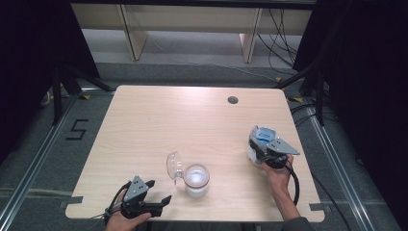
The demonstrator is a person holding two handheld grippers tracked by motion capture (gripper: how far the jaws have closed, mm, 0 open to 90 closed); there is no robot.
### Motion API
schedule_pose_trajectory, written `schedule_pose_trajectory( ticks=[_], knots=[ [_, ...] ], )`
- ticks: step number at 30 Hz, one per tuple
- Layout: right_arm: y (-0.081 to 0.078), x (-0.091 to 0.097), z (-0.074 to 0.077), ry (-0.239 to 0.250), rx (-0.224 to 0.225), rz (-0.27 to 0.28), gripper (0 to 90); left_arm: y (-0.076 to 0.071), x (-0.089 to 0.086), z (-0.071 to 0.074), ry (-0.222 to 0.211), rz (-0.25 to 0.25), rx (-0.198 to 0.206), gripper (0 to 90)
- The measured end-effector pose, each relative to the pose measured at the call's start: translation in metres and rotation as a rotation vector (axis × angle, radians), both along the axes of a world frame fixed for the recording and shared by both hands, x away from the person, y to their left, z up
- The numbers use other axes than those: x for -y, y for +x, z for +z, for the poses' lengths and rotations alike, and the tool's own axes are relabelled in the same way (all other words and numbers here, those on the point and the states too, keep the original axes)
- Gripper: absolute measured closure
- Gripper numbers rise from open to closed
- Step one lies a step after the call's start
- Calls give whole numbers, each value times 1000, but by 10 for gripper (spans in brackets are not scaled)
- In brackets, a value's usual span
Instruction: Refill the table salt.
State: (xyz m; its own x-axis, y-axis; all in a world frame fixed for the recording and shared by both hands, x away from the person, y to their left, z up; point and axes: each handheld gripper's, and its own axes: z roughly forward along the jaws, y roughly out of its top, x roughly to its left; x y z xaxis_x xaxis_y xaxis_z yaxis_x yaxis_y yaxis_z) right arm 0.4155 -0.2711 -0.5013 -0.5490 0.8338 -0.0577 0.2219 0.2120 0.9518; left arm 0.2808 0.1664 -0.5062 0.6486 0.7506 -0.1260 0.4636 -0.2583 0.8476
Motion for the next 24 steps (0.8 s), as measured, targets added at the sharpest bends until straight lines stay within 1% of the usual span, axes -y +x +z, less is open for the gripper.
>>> schedule_pose_trajectory(
  ticks=[1, 2, 3, 4, 5, 6, 7, 8, 10, 11, 12, 13, 14, 15, 16, 17, 18, 19, 20, 21, 22, 23, 24],
  knots=[
    [-1, 0, 0, -10, -2, -10, 810, 0, 0, 0, -7, 6, -7, 178],
    [-1, -1, 0, 7, -3, -5, 801, 0, 0, 0, -7, 6, -6, 178],
    [-4, -1, 0, 11, -23, -18, 790, 0, 1, 0, -11, 7, -7, 178],
    [-4, 1, 0, 16, -33, -4, 773, 0, 1, -1, -14, 6, -5, 178],
    [-5, 2, 2, 7, -43, -11, 754, 0, 0, 0, -6, 6, -6, 178],
    [-6, 3, 2, 27, -46, -12, 730, 0, 0, 0, 2, -2, 1, 178],
    [-6, 5, 2, 19, -25, -21, 713, 0, 0, 0, -6, 0, -1, 178],
    [-7, 5, 3, 27, -33, -16, 694, 0, 1, -1, -15, 5, -5, 178],
    [-9, 6, 5, 3, -6, -30, 687, 0, 1, -1, -15, 5, -5, 178],
    [-10, 7, 5, 2, -15, -18, 665, 0, 2, -1, -19, 6, -3, 178],
    [-11, 7, 6, -16, 8, -24, 627, 0, 2, -1, -18, 4, -5, 178],
    [-13, 6, 7, -22, -21, -18, 591, 0, 1, -1, -14, 4, -5, 178],
    [-14, 5, 7, -17, -28, -17, 562, 0, 2, -1, -21, 4, -3, 178],
    [-13, 6, 7, -29, -4, -8, 546, 0, 2, -1, -22, 5, -4, 178],
    [-14, 5, 8, -31, -14, -9, 515, 0, 1, -1, -20, 5, -5, 178],
    [-16, 4, 8, -37, -12, -17, 477, 0, 1, -1, -17, 4, -5, 178],
    [-15, 4, 9, -46, -4, -10, 450, 0, 1, -1, -12, 2, -3, 178],
    [-18, 4, 9, -33, -14, -24, 433, 1, 0, 0, -5, -4, 4, 178],
    [-21, 3, 10, -17, -33, -25, 423, 0, 0, 0, -5, 1, 0, 178],
    [-20, 4, 10, -39, -14, -21, 403, 0, 0, 0, -5, -2, 1, 178],
    [-22, 4, 11, -45, -22, -27, 388, 0, 0, 0, -3, -3, 1, 178],
    [-24, 3, 11, -26, -22, -40, 377, 0, 0, 0, -3, -3, 1, 178],
    [-24, 5, 12, -30, -22, -21, 362, 0, 0, 0, -4, -2, 0, 178]
  ],
)
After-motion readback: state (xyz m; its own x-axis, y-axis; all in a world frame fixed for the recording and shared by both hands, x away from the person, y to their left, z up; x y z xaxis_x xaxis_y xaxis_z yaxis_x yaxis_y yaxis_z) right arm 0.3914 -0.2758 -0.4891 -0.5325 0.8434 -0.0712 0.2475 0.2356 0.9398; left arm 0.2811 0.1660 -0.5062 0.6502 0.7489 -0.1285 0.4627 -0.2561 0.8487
